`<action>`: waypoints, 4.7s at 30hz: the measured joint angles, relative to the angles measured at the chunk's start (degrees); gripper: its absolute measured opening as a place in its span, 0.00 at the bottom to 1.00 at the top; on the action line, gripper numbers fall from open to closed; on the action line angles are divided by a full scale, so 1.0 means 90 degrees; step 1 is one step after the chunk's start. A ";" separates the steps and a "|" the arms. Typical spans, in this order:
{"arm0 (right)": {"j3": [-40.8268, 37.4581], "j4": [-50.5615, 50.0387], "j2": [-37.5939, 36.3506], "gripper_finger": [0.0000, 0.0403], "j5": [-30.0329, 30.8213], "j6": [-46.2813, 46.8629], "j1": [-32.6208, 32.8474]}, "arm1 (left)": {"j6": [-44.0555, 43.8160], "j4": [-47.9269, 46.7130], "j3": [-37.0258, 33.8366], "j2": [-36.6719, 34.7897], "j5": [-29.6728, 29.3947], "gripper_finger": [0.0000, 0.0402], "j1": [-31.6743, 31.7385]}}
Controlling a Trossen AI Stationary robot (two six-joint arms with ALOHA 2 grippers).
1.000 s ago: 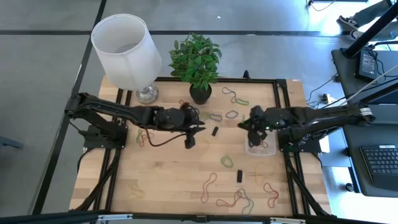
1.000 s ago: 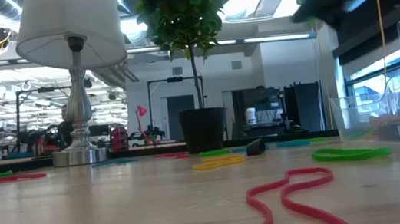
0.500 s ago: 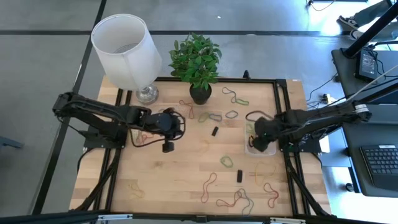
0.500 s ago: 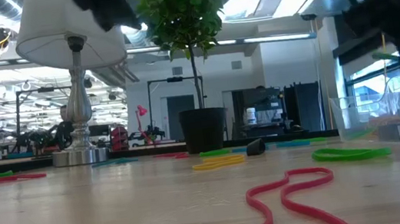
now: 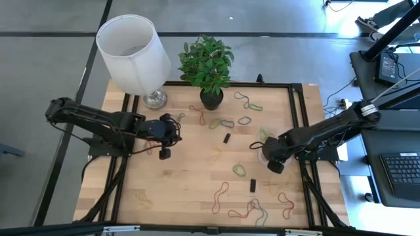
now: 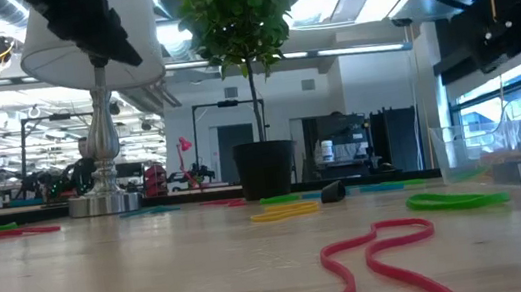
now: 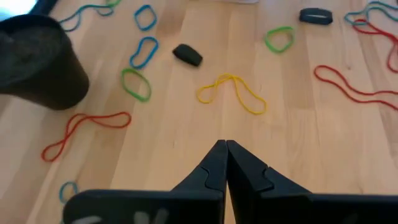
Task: Pick and place rubber bands into bin
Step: Put the green rubber band into the transparent bin, then put the red rubber band into the transparent bin
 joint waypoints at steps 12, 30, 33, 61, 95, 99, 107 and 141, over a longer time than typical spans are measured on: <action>0.0000 0.0129 0.0095 0.21 -0.0302 0.0370 -0.0002 | 0.0633 -0.0072 -0.0021 -0.0302 -0.0032 0.00 0.0004; 0.1329 -0.1118 -0.0494 0.13 0.1402 0.0990 0.0203 | 0.1018 0.0071 0.0001 -0.0349 -0.0150 0.00 -0.0027; 0.1292 -0.0908 -0.0993 0.09 0.1917 0.1032 0.0594 | 0.0787 0.0063 0.0217 -0.0131 -0.0171 0.01 -0.0275; 0.1168 0.0587 -0.2315 0.03 0.3007 -0.0838 0.2347 | -0.2779 0.0019 0.4999 0.6138 -0.0811 0.32 -0.1331; 0.0121 0.2266 -0.2308 0.05 0.3013 -0.0341 0.2545 | -0.0441 0.0522 0.5534 0.8040 0.0092 0.27 -0.1356; 0.0121 0.2567 -0.2308 0.05 0.3023 -0.0390 0.2542 | -0.0348 0.0445 0.5523 0.8026 -0.0040 0.05 -0.1347; 0.0121 0.3167 -0.2268 0.05 0.3252 -0.0527 0.2538 | -0.0041 -0.0072 0.5452 0.7709 -0.0273 0.01 -0.1339; 0.0121 0.7435 0.0391 0.67 0.3858 -0.3179 0.0485 | 0.1559 -0.0839 0.5992 0.5344 -0.2547 0.01 -0.0728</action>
